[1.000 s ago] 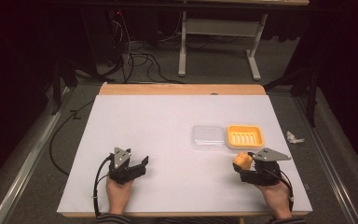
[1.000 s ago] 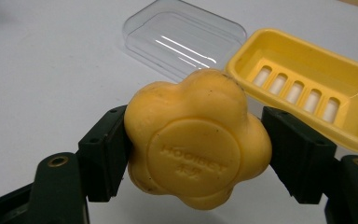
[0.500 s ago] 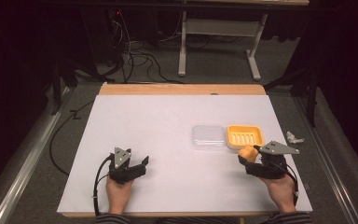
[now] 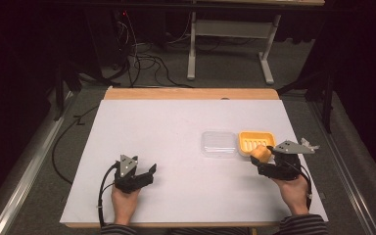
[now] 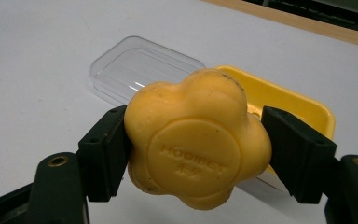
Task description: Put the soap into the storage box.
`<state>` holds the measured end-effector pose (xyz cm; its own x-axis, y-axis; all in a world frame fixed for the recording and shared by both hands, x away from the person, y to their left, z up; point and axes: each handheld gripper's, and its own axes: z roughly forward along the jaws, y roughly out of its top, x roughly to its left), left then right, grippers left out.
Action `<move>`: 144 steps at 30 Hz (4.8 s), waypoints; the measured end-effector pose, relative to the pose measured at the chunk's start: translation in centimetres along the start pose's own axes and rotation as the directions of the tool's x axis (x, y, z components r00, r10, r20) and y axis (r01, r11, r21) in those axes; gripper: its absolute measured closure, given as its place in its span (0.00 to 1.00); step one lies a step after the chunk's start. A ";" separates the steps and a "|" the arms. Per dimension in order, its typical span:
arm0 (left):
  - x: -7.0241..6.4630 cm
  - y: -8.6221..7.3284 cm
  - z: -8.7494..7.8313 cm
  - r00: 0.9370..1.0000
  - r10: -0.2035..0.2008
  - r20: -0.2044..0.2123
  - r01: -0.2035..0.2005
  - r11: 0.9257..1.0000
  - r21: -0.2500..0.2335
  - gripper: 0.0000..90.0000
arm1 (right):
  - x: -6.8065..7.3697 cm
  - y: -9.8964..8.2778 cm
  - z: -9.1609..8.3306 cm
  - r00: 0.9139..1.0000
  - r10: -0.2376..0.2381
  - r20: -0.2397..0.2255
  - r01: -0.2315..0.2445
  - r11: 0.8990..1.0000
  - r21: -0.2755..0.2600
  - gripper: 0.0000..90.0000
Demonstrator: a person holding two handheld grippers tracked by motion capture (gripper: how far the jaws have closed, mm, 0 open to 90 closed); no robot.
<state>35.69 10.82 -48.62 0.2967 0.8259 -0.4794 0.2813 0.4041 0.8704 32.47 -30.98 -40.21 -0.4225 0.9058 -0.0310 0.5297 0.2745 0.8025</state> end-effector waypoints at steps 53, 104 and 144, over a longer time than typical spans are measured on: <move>-0.1 -0.1 0.0 1.000 0.017 0.000 -0.017 1.000 0.002 0.27 | -3.2 3.3 5.7 0.997 0.059 0.046 -0.065 0.989 0.136 0.31; -0.2 -0.2 0.1 1.000 0.018 -0.009 -0.018 1.000 0.000 0.27 | -5.1 2.4 10.2 0.991 0.105 0.081 -0.123 0.956 0.267 0.30; -0.1 -0.1 0.0 1.000 0.014 -0.003 -0.014 1.000 0.004 0.26 | -4.1 2.6 5.4 0.993 0.104 0.055 -0.107 0.993 0.058 0.35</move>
<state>35.65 10.71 -48.68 0.2982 0.8325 -0.4669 0.2811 0.3909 0.8765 39.58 -32.24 -41.19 -0.3236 0.9460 0.0197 0.6137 0.1940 0.7653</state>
